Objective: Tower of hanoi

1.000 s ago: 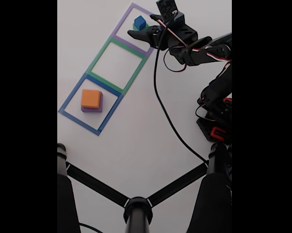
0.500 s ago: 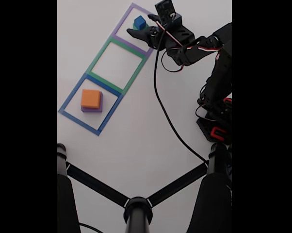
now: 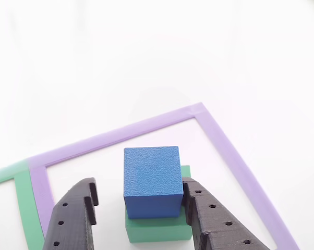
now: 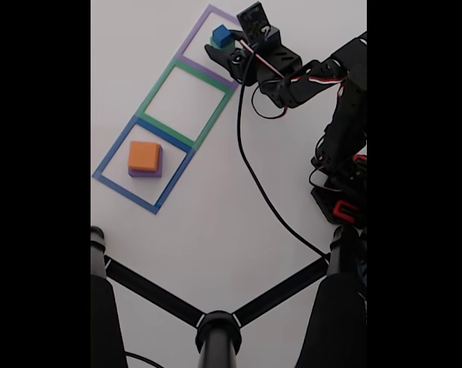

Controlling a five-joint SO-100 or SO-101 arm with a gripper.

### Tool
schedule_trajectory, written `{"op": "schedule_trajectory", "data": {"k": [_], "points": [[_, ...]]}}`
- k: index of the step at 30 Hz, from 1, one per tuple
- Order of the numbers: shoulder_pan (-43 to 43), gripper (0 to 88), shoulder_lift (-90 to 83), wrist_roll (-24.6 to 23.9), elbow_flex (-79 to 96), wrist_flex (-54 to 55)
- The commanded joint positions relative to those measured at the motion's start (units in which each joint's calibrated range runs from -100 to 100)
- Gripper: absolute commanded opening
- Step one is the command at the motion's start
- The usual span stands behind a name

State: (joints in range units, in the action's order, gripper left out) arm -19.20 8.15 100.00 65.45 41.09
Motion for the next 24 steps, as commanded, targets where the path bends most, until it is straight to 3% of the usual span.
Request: {"op": "schedule_trajectory", "data": {"k": [1,15,24], "points": [[0.9,9.9,-0.3,0.0,-2.8,1.5],[1.6,3.8,-2.4,0.0,-2.5,0.1],[2.8,2.8,-16.9,0.0,-2.4,-16.0]]}}
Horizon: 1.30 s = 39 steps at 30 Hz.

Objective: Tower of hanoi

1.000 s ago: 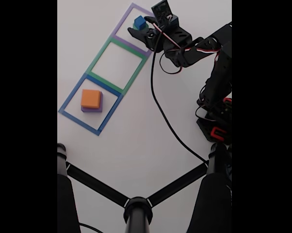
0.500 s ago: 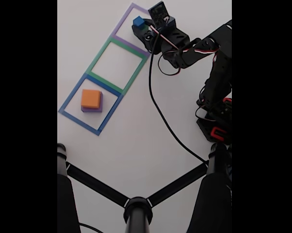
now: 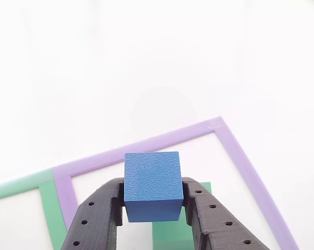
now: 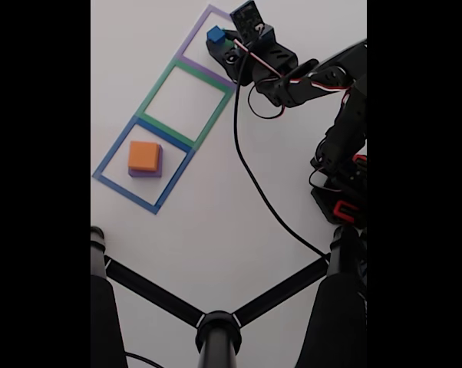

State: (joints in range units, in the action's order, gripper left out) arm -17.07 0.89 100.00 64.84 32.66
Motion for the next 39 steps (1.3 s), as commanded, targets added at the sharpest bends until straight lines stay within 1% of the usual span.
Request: {"op": "schedule_trajectory", "data": {"k": [1,4,8,12,16,19,23,25,28,39], "points": [[0.7,2.6,-11.8,0.0,-1.8,-10.2],[0.5,2.6,-18.6,0.0,-2.1,-19.7],[0.1,2.6,-28.9,0.0,-4.5,-38.4],[0.8,2.6,-37.7,0.0,-10.5,-58.4],[2.4,2.6,-42.9,0.0,-20.7,-77.3],[4.2,2.3,-44.5,0.0,-31.5,-92.2],[7.0,2.2,-44.6,0.0,-44.9,-107.7],[8.5,2.2,-44.5,0.0,-49.2,-112.0],[10.6,2.1,-44.4,0.0,-53.3,-115.7],[15.3,1.9,-44.5,0.0,-60.0,-121.1]]}}
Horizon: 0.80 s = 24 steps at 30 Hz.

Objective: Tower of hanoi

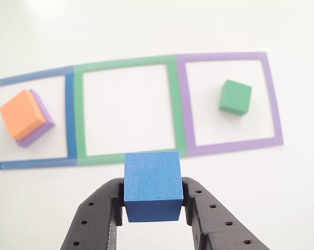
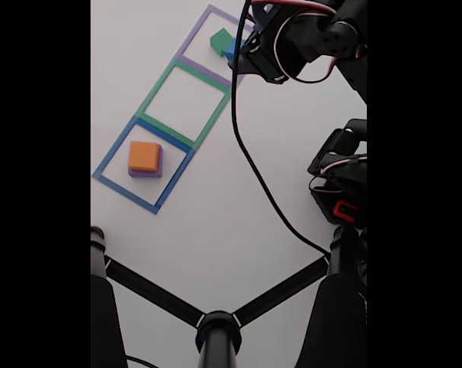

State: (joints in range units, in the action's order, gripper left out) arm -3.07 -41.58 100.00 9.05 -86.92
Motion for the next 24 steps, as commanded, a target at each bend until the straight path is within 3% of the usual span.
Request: {"op": "schedule_trajectory", "data": {"k": [1,8,13,19,24], "points": [[1.6,1.9,-2.1,0.0,-4.6,-2.1],[2.3,1.2,-3.3,0.0,0.5,-1.9],[1.4,1.0,-5.9,0.0,14.5,7.6],[-0.2,1.1,-9.0,0.0,38.6,32.2],[0.3,1.6,-7.0,0.0,57.6,60.7]]}}
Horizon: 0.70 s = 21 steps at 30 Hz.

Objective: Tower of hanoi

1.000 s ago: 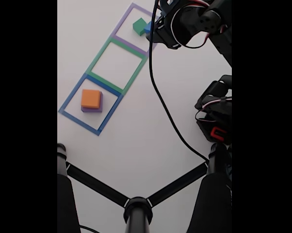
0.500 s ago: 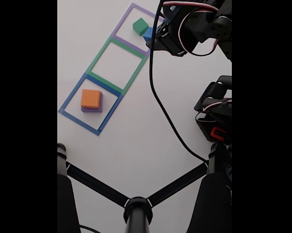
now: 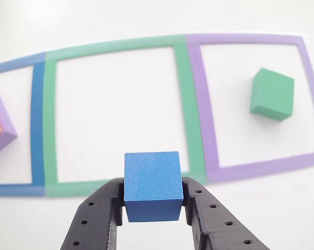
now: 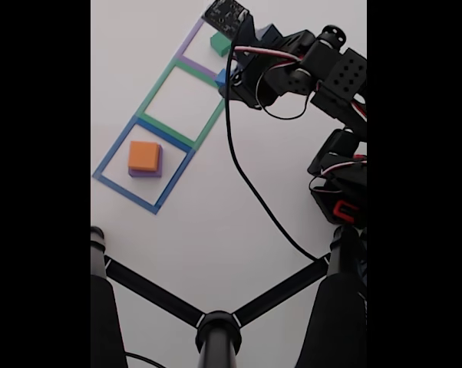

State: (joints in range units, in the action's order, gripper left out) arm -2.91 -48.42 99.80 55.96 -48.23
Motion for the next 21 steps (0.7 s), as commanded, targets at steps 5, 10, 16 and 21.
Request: {"op": "schedule_trajectory", "data": {"k": [5,10,16,21], "points": [[2.0,1.9,7.6,0.2,20.2,44.4],[2.9,1.9,19.2,0.2,23.9,63.4],[3.2,1.9,33.7,0.2,24.1,80.9],[3.9,2.2,42.8,0.2,23.6,90.4]]}}
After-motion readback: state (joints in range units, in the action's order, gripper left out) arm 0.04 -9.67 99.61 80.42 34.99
